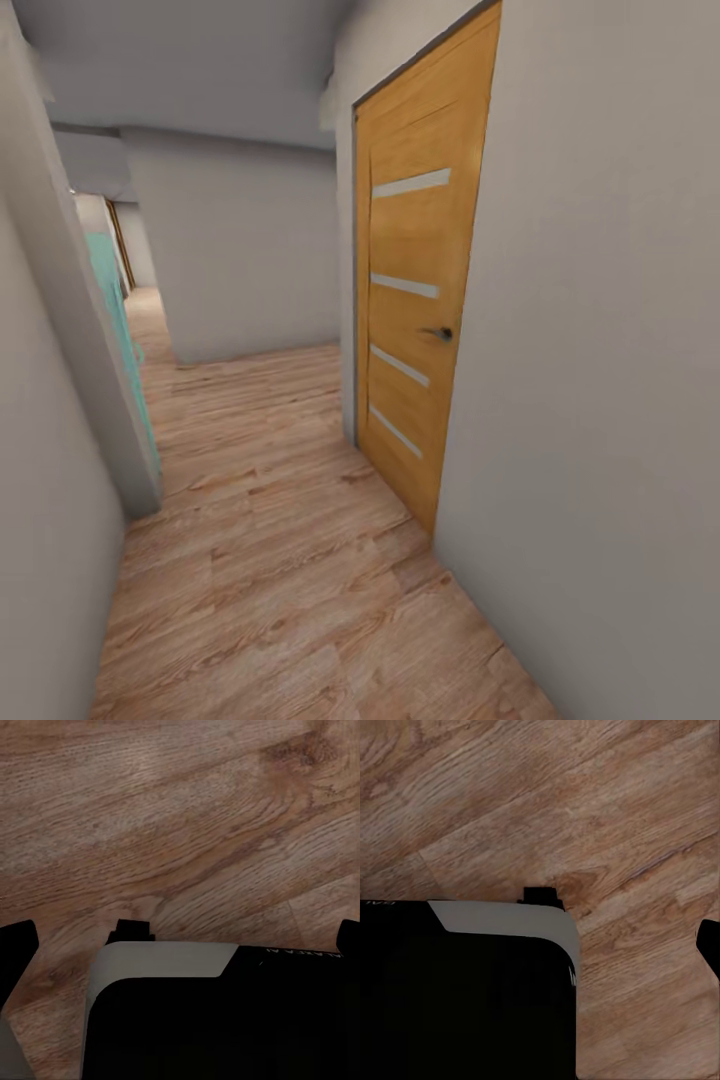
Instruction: Move the two storage containers from the living room to the garage. In the garage, place one container on the floor and stack the other container on top of it (either order is fine).
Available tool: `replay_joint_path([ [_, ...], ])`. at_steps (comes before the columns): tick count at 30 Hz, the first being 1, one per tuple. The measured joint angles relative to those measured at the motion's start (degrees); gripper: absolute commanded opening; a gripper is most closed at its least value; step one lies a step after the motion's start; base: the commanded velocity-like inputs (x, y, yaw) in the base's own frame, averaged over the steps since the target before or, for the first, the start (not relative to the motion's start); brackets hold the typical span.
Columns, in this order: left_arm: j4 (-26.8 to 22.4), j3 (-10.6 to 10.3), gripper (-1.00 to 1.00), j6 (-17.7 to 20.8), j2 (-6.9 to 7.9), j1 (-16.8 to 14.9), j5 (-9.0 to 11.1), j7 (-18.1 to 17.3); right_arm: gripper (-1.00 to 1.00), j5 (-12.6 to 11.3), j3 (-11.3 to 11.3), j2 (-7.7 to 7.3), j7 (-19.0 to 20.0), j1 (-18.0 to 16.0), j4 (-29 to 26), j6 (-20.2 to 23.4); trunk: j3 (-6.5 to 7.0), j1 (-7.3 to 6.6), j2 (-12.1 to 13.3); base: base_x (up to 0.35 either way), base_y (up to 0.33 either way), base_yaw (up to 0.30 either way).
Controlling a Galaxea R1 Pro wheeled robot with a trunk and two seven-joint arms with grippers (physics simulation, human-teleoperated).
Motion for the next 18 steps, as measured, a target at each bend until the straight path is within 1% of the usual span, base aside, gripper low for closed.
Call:
replay_joint_path([
  [18, 0.00, 0.02, 1.00, 0.00, 0.00, 0.00, 0.00, 0.01, 1.00, 0.01, 0.00, 0.00, 0.00, 0.00, 0.00, -0.01, 0.00, 0.00, 0.00, 0.307, 0.000, 0.265],
])
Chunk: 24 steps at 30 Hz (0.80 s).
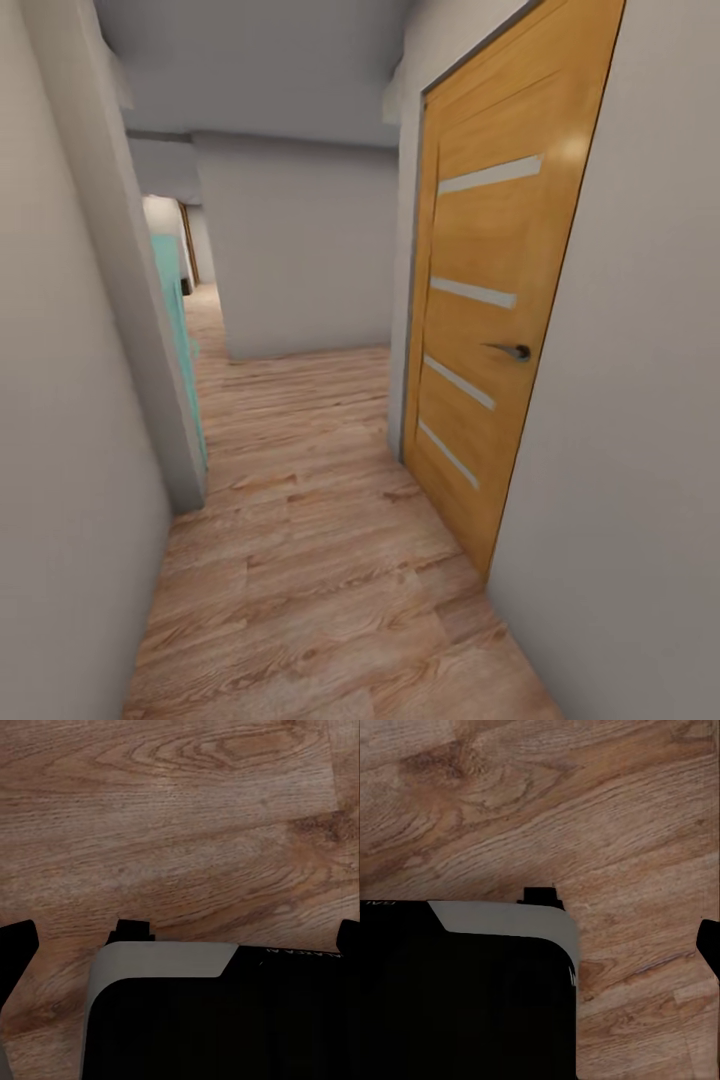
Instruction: Move the two storage containers from the living room to the garage. In the garage, place one container on the floor and stack the other container on top of it (either order is fine).
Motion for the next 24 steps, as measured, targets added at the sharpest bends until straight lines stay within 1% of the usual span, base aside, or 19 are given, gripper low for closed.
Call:
replay_joint_path([
  [11, 0.00, 0.00, 1.00, -0.02, 0.00, 0.00, 0.01, 0.00, 1.00, 0.01, 0.00, 0.00, 0.00, 0.00, 0.01, -0.01, 0.00, 0.00, 0.00, 0.296, -0.063, 0.269],
  [24, 0.00, 0.00, 1.00, -0.03, 0.00, 0.00, 0.05, -0.01, 1.00, 0.00, 0.00, 0.00, -0.01, 0.00, 0.01, -0.01, 0.00, 0.01, 0.00, 0.253, -0.149, 0.257],
])
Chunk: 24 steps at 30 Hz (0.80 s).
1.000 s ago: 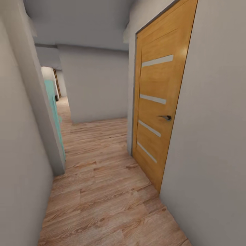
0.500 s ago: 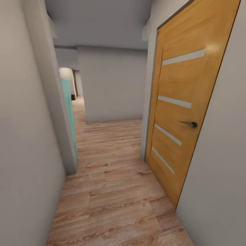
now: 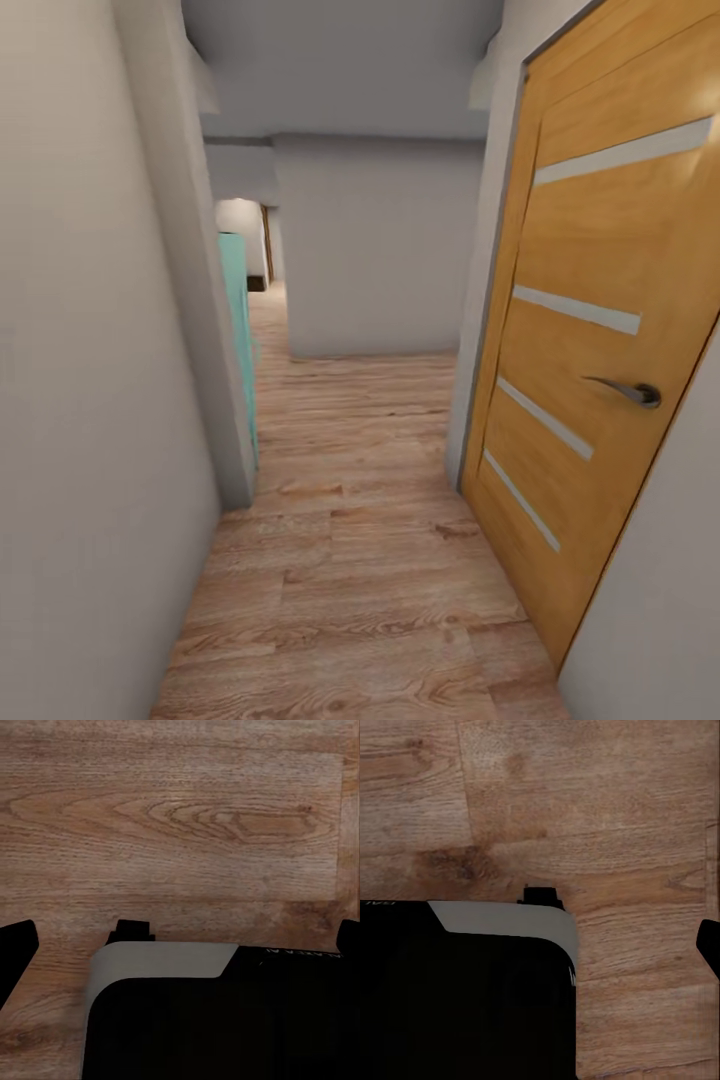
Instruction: Move the two storage containers from the living room to the garage. In the garage, place one container on the floor and stack the other container on top of it (either order is fine).
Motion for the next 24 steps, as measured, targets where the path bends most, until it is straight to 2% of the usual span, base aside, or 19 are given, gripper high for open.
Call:
replay_joint_path([
  [18, 0.02, 0.00, 1.00, 0.02, 0.00, -0.01, 0.02, 0.00, 1.00, -0.03, 0.00, -0.01, 0.00, 0.01, -0.01, 0.00, 0.00, 0.00, 0.00, 0.245, -0.159, 0.019],
  [24, 0.00, 0.00, 1.00, 0.03, 0.00, 0.00, 0.04, 0.00, 1.00, -0.01, 0.00, 0.00, 0.01, 0.00, 0.00, 0.00, 0.00, 0.00, 0.00, 0.245, -0.158, 0.215],
])
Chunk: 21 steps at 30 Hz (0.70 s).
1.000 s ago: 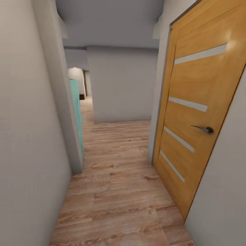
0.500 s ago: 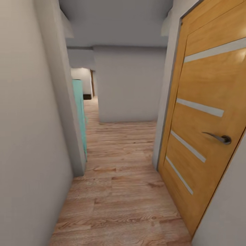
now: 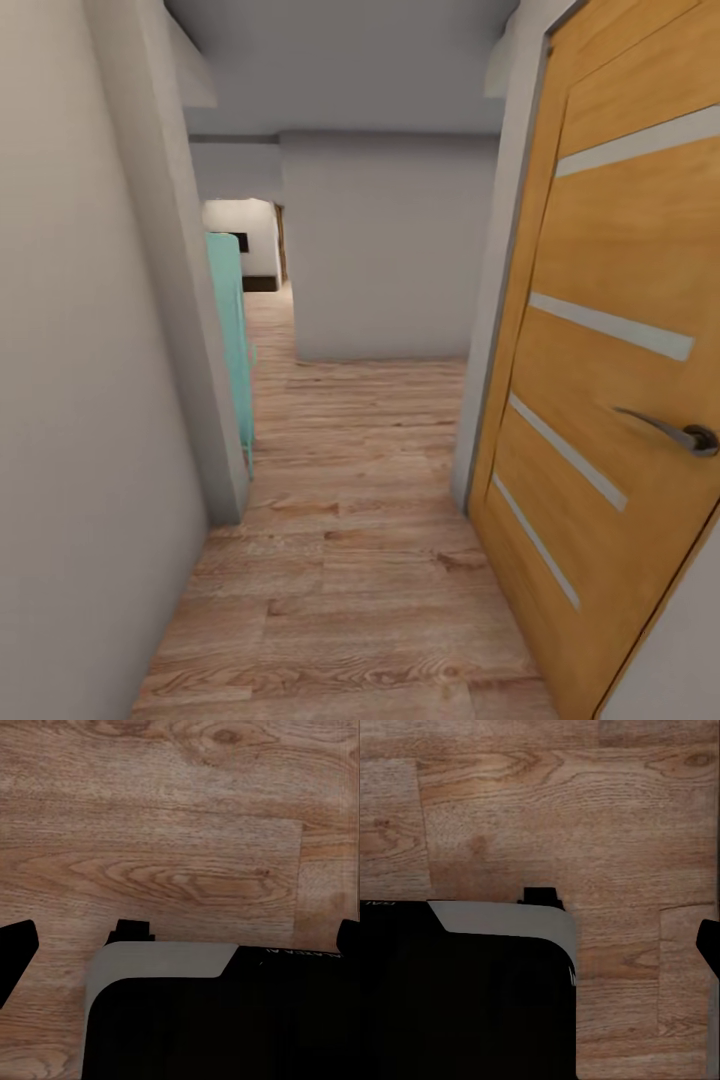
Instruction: Move the two storage containers from the living room to the garage. In the garage, place one container on the floor and stack the other container on top of it (either order is fine).
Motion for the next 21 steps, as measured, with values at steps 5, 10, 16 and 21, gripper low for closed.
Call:
replay_joint_path([
  [5, 0.00, 0.00, 1.00, 0.01, 0.00, 0.00, 0.00, 0.00, 1.00, 0.02, 0.00, 0.00, -0.01, 0.00, 0.00, 0.00, 0.00, 0.00, 0.00, 0.245, -0.156, 0.222],
  [10, 0.02, 0.00, 1.00, -0.01, 0.00, -0.01, 0.00, 0.01, 1.00, 0.07, 0.00, -0.01, 0.00, 0.01, -0.02, 0.01, 0.00, 0.00, 0.00, 0.250, -0.088, 0.040],
  [16, 0.02, 0.00, 1.00, 0.02, 0.05, -0.02, 0.00, 0.01, 1.00, 0.08, 0.00, -0.01, 0.00, 0.02, -0.03, 0.01, 0.00, -0.01, 0.00, 0.304, -0.011, 0.004],
  [21, 0.02, 0.00, 1.00, 0.09, 0.08, -0.02, 0.08, 0.01, 1.00, 0.08, 0.00, -0.01, 0.03, 0.02, -0.03, 0.01, 0.00, -0.01, 0.00, 0.320, -0.001, 0.000],
])
